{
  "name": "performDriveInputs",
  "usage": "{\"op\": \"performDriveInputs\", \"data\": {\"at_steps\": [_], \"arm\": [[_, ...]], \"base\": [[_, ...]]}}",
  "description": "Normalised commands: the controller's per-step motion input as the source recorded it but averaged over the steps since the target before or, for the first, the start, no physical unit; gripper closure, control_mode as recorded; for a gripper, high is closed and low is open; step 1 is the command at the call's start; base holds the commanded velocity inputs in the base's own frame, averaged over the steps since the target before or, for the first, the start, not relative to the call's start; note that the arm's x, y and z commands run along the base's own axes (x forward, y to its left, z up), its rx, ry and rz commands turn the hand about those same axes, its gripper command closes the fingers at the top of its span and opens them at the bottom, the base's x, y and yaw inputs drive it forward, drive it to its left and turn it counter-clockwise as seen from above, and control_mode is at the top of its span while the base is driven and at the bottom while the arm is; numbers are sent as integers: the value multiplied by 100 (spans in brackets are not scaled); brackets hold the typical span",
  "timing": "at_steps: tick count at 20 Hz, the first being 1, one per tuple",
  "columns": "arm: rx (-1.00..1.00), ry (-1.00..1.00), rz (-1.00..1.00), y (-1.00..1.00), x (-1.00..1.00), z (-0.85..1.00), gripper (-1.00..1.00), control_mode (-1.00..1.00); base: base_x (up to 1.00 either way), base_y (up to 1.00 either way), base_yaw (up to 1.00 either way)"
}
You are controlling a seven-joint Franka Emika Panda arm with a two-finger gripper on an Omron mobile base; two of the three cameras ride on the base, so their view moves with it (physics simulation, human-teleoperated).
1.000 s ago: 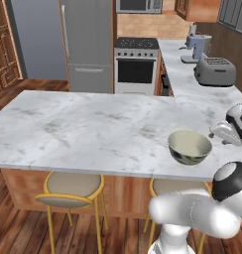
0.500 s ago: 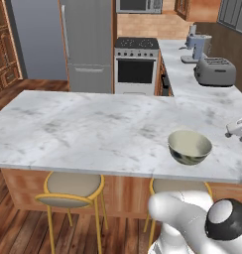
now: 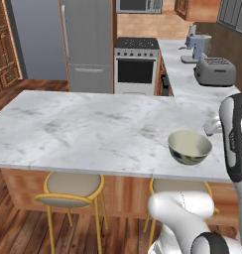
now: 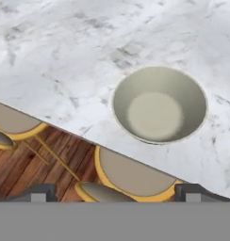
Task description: Pick up the bowls from the cabinet and place each bowl in front of a stool on the dining counter.
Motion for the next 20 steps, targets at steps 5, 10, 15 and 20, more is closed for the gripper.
{"op": "performDriveInputs", "data": {"at_steps": [5, 10, 15, 20], "arm": [[-20, -3, 0, 63, 0, 0, -100, -100], [0, 0, 0, 0, 0, 0, -100, 100], [0, 0, 0, 0, 0, 0, -100, 100], [0, 0, 0, 0, 0, 0, -100, 100]], "base": [[0, 0, 0], [-2, 64, 1], [0, 82, 2], [0, 99, 3]]}}
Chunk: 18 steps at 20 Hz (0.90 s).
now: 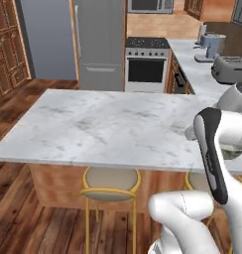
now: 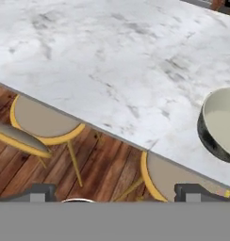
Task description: Pick up the bowls from the cabinet and place each bowl in front of a stool on the dining counter.
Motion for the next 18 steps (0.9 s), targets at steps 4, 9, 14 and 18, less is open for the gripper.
{"op": "performDriveInputs", "data": {"at_steps": [4, 9, 14, 18], "arm": [[0, 0, 0, 0, 0, 0, -100, 100], [0, 0, 0, 0, 0, 0, -100, 100], [0, 0, 0, 0, 0, 0, -100, 100], [0, 0, 0, 0, 0, 0, -100, 100]], "base": [[0, 100, 0], [7, 100, 0], [25, 100, 0], [25, 100, 0]]}}
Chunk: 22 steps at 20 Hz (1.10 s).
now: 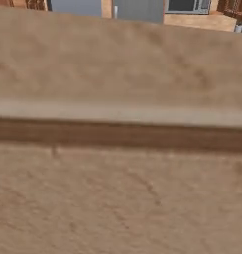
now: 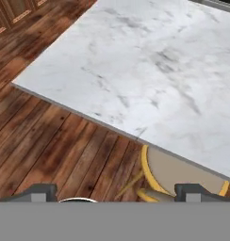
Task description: Pick up the bowls from the cabinet and place each bowl in front of a stool on the dining counter.
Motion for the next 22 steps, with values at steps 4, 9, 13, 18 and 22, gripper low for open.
{"op": "performDriveInputs", "data": {"at_steps": [4, 9, 13, 18, 22], "arm": [[0, 0, 0, 0, 0, 0, -100, 100], [0, 0, 0, 0, 0, 0, -100, 100], [0, 0, 0, 0, 0, 0, -100, 100], [0, 0, 0, 0, 0, 0, -100, 100], [0, 0, 0, 0, 0, 0, -100, 100]], "base": [[32, 100, 0], [43, 100, 0], [54, 100, 0], [77, 100, 0], [93, 100, 0]]}}
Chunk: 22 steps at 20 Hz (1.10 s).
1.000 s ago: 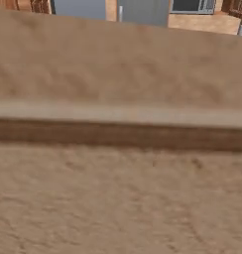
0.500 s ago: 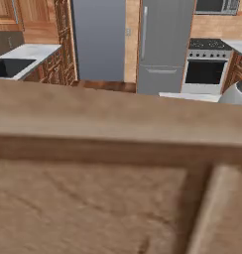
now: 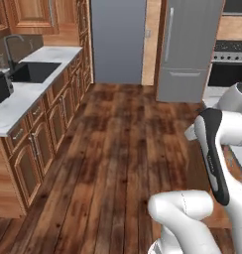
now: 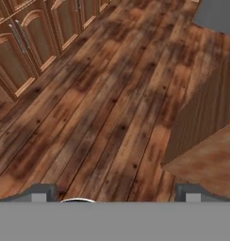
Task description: Pick up the bowls from the cabinet and place each bowl in front of a stool on the dining counter.
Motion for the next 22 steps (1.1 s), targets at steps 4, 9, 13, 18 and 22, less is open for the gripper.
{"op": "performDriveInputs", "data": {"at_steps": [4, 9, 13, 18, 22], "arm": [[0, 0, 0, 0, 0, 0, -100, 100], [0, 0, 0, 0, 0, 0, -100, 100], [0, 0, 0, 0, 0, 0, -100, 100], [0, 0, 0, 0, 0, 0, -100, 100], [0, 0, 0, 0, 0, 0, -100, 100]], "base": [[100, 57, 4], [100, 0, 0], [100, -8, 7], [100, -10, 27], [100, 0, 41]]}}
